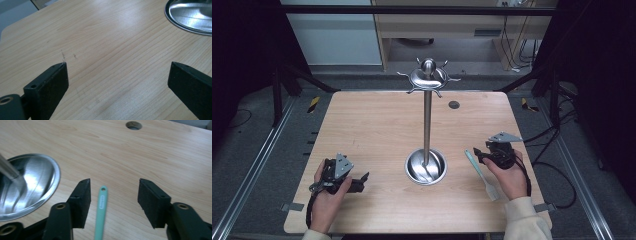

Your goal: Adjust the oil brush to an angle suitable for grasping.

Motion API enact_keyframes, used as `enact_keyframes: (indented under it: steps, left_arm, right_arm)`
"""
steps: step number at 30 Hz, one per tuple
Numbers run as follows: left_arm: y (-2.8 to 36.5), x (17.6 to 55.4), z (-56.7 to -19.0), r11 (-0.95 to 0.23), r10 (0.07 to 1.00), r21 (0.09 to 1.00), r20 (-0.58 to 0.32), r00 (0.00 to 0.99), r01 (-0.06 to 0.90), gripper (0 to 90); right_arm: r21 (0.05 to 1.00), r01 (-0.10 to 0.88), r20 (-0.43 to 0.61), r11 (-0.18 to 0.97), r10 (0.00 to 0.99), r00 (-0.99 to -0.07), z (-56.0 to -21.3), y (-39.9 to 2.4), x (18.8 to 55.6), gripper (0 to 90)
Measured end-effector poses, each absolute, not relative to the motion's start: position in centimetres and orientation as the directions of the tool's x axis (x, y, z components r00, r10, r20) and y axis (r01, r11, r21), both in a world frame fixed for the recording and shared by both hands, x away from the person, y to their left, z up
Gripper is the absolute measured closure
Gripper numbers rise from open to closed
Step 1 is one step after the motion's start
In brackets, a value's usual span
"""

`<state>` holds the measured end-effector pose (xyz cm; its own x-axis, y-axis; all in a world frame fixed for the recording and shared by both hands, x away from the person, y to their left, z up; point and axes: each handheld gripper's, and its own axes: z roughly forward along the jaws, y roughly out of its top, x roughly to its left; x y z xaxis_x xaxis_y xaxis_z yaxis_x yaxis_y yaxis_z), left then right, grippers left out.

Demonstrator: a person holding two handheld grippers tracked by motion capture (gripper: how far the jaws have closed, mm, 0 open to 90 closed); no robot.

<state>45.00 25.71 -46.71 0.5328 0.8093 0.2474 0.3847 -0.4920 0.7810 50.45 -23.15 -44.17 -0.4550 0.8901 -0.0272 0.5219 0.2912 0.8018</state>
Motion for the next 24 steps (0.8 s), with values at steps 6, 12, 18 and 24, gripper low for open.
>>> enact_keyframes:
  steps: [6, 12, 18, 24]
  left_arm:
    - [25.5, 45.1, -46.8, -0.501, 0.804, 0.775, 0.253, 0.538, 0.385, 2.8]
    - [25.5, 45.0, -46.8, -0.505, 0.802, 0.774, 0.257, 0.539, 0.383, 2.8]
    - [25.3, 45.0, -46.9, -0.513, 0.798, 0.769, 0.262, 0.543, 0.383, 2.8]
    - [25.3, 45.0, -46.9, -0.513, 0.797, 0.769, 0.262, 0.544, 0.382, 2.8]
  right_arm:
    - [0.764, 0.52, -0.063, 0.381, 0.847, -0.529, -44.8, -21.4, 50.6, 60.1]
    - [0.719, 0.535, -0.068, 0.444, 0.81, -0.582, -45.7, -20.3, 50.8, 78.3]
    - [0.688, 0.553, -0.075, 0.47, 0.804, -0.59, -46.1, -20.1, 51.3, 90.0]
    - [0.667, 0.579, -0.071, 0.47, 0.813, -0.578, -46.7, -20.4, 51.9, 90.0]
